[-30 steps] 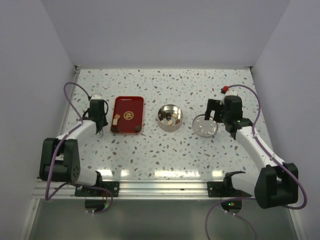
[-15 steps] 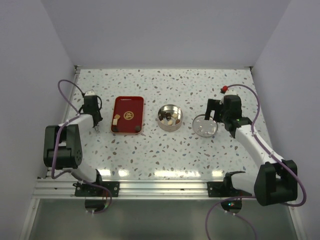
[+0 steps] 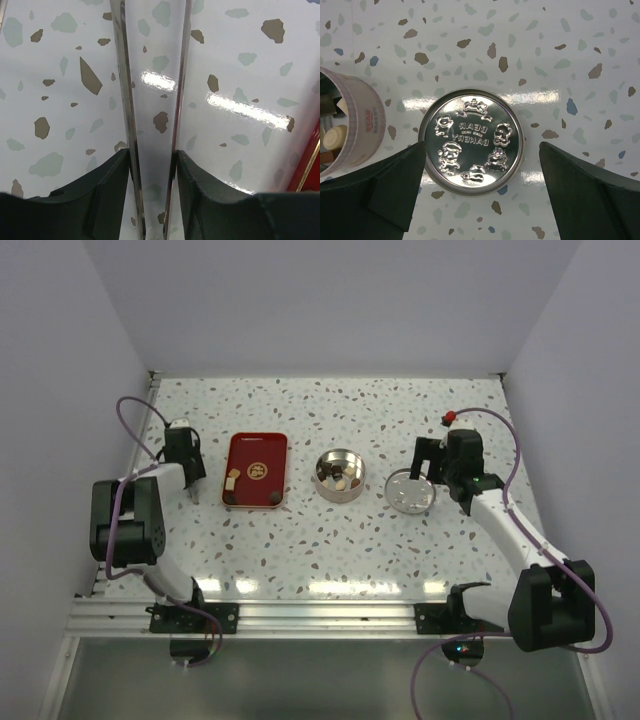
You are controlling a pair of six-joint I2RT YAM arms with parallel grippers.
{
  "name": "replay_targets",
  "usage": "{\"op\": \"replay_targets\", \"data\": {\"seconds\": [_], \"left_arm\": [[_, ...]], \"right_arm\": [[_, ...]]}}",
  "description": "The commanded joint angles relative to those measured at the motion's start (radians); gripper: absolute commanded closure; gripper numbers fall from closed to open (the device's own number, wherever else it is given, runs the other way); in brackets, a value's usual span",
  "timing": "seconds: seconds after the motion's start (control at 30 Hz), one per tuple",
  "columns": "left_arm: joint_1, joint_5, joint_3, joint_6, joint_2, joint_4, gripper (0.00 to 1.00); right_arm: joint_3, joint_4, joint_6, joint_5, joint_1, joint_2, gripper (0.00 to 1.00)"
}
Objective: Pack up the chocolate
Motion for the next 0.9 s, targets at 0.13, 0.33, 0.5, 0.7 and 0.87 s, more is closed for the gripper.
{"op": "replay_targets", "data": {"seconds": [0.13, 0.33, 0.5, 0.7, 0.87], "left_arm": [[0.009, 0.029, 0.041, 0.01, 0.011, 0.037, 0.47], [0.008, 0.035, 0.047, 0.003, 0.014, 0.022, 0.42], [0.009, 0.029, 0.048, -0.009, 0.008, 0.008, 0.38], [0.009, 0.044, 0.045, -0.023, -0.007, -0.004, 0.28], [0.009, 0.058, 0.048, -0.036, -0.022, -0.018, 0.18]], "right_arm": [[0.045, -0.007, -0.011, 0.018, 0.001, 0.003, 0.01], [0.045, -0.008, -0.012, 0.021, 0.001, 0.003, 0.01], [0.045, -0.007, -0.011, 0.019, 0.003, 0.002, 0.01], [0.043, -0.008, -0.011, 0.019, 0.003, -0.001, 0.01], [0.042, -0.01, -0.011, 0.019, 0.003, -0.006, 0.01]]}}
